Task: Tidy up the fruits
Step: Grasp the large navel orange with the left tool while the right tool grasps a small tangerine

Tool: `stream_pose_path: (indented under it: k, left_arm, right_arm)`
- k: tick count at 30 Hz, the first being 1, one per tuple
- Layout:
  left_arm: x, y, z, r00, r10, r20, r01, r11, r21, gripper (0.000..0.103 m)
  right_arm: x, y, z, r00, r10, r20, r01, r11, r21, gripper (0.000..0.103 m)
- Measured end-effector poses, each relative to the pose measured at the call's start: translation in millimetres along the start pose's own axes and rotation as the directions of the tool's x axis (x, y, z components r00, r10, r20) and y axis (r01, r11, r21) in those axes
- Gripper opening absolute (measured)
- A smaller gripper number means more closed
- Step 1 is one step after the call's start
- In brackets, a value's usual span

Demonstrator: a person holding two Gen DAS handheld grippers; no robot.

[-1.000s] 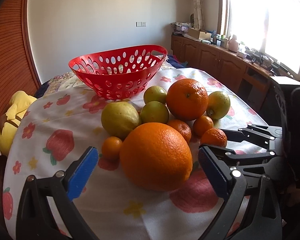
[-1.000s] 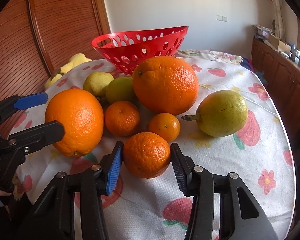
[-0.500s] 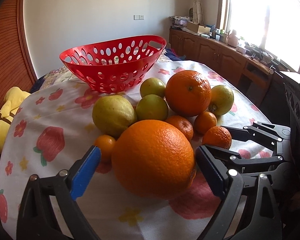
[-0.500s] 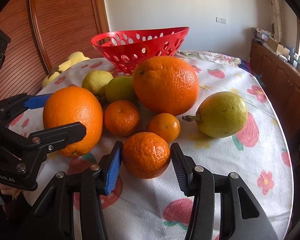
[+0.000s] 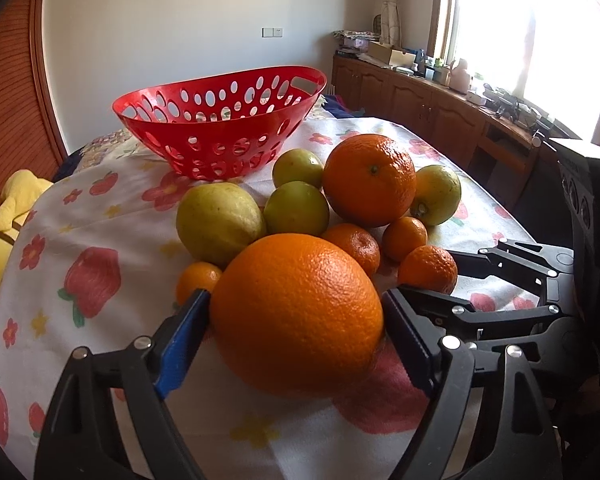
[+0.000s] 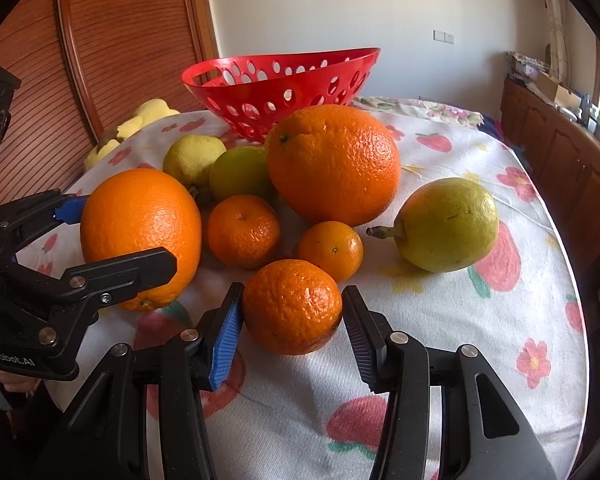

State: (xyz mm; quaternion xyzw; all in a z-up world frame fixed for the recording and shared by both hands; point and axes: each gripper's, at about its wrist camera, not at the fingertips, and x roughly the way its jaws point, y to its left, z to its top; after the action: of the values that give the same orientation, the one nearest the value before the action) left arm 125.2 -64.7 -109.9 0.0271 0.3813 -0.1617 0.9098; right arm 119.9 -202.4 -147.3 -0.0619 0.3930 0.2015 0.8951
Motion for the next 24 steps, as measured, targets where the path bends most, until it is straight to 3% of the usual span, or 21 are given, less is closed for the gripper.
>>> stream_pose_path:
  k: [10,24]
  left_arm:
    - [-22.3,5.1,-6.4,0.999,-0.028,0.041,0.029,0.999,-0.028,0.085]
    - [-63.5,16.8,15.4,0.989,-0.023,0.145,0.027,0.999,-0.026,0.084]
  right_arm:
    - [0.7,2.5,-0.8,1.0,0.005,-0.007,-0.005,1.0,-0.009,0.048]
    - [-16.5,6.7,3.2,1.0,0.018,0.012,-0.018,1.0,-0.024,0.047]
